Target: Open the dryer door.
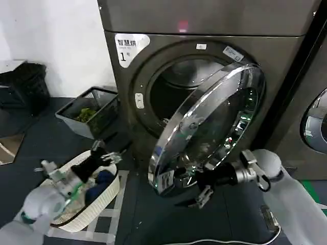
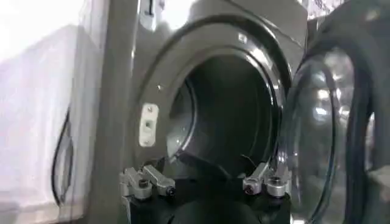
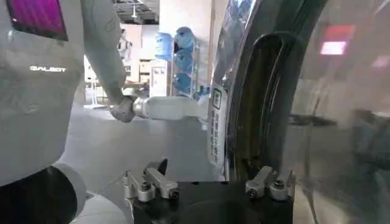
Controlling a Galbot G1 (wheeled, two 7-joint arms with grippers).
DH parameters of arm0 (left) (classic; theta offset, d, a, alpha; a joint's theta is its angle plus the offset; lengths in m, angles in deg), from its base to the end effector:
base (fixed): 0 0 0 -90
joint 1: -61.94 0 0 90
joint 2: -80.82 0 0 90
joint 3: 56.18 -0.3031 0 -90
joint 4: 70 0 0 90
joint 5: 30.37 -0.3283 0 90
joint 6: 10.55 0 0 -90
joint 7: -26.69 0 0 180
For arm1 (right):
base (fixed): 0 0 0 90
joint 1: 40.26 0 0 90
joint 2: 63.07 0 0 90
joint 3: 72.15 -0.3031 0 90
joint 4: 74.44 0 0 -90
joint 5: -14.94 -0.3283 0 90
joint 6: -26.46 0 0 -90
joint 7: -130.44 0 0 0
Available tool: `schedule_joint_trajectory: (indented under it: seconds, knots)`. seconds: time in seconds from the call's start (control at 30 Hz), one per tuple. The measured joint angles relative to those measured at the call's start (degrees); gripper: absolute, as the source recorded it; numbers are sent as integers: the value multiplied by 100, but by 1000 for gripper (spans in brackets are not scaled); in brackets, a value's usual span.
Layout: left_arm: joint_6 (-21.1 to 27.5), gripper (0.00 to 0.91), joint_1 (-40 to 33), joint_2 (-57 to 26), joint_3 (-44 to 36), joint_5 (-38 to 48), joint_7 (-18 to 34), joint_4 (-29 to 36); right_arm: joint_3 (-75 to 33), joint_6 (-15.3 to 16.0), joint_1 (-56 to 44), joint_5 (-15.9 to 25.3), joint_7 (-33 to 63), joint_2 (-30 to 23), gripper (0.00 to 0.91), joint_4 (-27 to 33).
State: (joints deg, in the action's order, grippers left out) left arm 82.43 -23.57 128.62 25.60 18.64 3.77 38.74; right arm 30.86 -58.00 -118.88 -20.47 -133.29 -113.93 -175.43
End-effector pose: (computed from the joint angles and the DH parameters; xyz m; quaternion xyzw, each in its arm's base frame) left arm 0.2930 0.0998 -0.1998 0.3567 0.9314 -0.0710 0.0134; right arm 0.3537 -0.0955 -0.1658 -0.7650 0.6400 -0.0704 0.0145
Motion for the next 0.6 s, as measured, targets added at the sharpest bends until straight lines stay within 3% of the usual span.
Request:
schedule_joint_trajectory:
  seconds: [0.17, 0.4, 0.53, 0.6]
  knots:
    - [51, 907, -556, 107, -539, 19, -100, -261, -569, -142, -517, 135, -1, -10, 907, -105]
    - [192, 907, -1184, 329, -1249, -225, -580, -455, -1882, -264, -1301, 257, -3, -271, 907, 193]
    - [144, 907, -1501, 479, -1639, -322, -717, -635, -2801, -226, -1689, 333, -1, -446, 907, 262]
    - [136, 907, -1671, 564, -1860, -367, -765, -718, -3314, 9, -1867, 532, 4, -571, 907, 287]
